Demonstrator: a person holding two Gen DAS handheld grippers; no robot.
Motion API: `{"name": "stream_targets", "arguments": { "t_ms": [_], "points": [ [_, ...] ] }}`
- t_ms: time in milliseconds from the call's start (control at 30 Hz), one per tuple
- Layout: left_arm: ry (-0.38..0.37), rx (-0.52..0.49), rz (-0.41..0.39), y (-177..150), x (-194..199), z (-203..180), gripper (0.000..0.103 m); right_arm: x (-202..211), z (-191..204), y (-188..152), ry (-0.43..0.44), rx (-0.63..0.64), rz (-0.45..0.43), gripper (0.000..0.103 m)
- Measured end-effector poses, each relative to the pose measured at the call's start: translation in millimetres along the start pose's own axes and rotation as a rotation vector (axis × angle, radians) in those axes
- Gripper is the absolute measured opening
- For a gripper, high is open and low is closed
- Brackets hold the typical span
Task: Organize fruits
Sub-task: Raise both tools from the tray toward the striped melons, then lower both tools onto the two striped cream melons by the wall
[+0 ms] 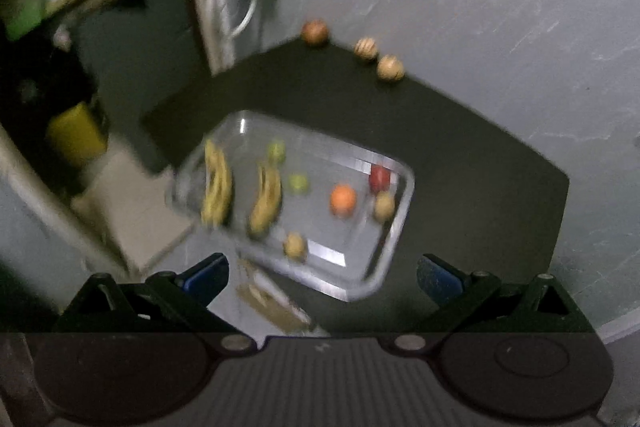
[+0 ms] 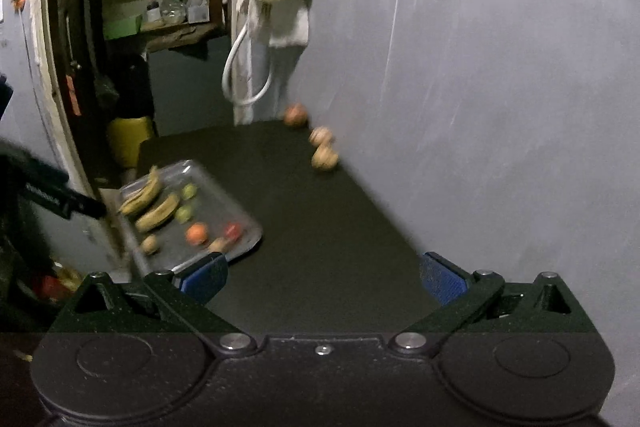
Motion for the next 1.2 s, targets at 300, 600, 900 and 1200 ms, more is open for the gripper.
{"name": "stream_targets", "arguments": {
  "t_ms": [300, 600, 900, 1200],
  "points": [
    [-0.069, -0.362, -0.236, 166, 7, -26, 0.102, -29, -51, 150, -0.101, -0.036, -0.178, 0.102],
    [-0.256, -0.535, -0.28, 306, -126, -21, 0.102, -207, -29, 185, -0.202, -0.252, -0.096, 0.102],
    [-0.381, -0.716, -0.193, 328, -274, -34, 0.102, -356, 37, 116, -0.206, 0.022, 0.177, 0.102],
    [-0.531, -0.753, -0.071, 313, -369, -74, 0.102, -444, 40, 69, -0.196, -0.099, 0.27, 0.097]
  ]
}}
Point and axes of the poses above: each gripper's, at about its wrist camera, not at the fingertips, and x roughly against the way its jaws point, z to its left, y to its top, the point moved 7 cm from there along -x, roughly the way its jaws point, and after that the axes turned 14 degrees about x, right-handed, at the moved point
